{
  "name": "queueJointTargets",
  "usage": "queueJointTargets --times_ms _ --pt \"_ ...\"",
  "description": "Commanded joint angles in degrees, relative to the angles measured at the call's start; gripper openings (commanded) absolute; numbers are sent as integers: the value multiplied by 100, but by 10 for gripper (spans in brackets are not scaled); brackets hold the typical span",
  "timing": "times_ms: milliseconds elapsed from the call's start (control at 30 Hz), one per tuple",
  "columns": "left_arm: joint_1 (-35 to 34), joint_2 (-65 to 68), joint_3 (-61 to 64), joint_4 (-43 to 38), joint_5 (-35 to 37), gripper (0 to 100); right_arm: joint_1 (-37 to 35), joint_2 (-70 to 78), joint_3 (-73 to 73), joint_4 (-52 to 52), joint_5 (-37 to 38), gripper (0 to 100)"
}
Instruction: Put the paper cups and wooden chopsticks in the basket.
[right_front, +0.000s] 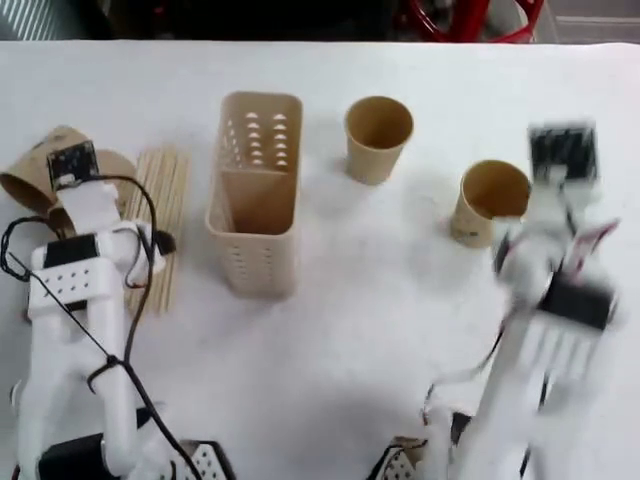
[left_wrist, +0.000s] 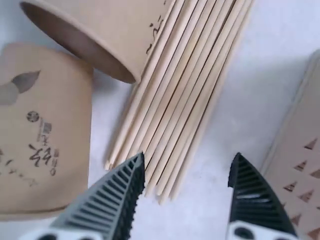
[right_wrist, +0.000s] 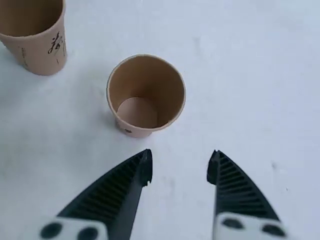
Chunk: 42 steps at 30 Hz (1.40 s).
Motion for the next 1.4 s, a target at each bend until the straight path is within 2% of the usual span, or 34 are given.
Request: queueJointTargets --times_ms 0,133,300,600,667,767,867,900,1133,1233,1367 --pt "4 -215 -26 -114 53 279 154 2255 -2242 470 -9 225" --pt "4 -180 -26 -132 53 279 189 4127 -4334 1349 246 318" --pt "4 -180 -26 -141 53 279 242 5991 -6409 2264 273 303" --pt "4 -171 -18 -141 53 279 251 8400 -8053 2413 308 300" --pt "4 -171 -18 -141 53 279 251 8743 -8246 2431 308 269" --pt "4 -171 -18 -141 53 279 277 9147 -8510 2431 273 138" --pt "4 -171 -18 -141 53 279 286 9420 -8686 2448 264 20" --pt "4 -171 -9 -141 53 279 295 9455 -8712 2466 264 12" --pt "40 -207 290 -580 53 279 804 8690 -8976 2712 264 16" --pt "40 -207 281 -589 53 279 980 7952 -8624 2712 273 16" --pt "40 -207 290 -589 53 279 875 6730 -7763 2712 273 16"
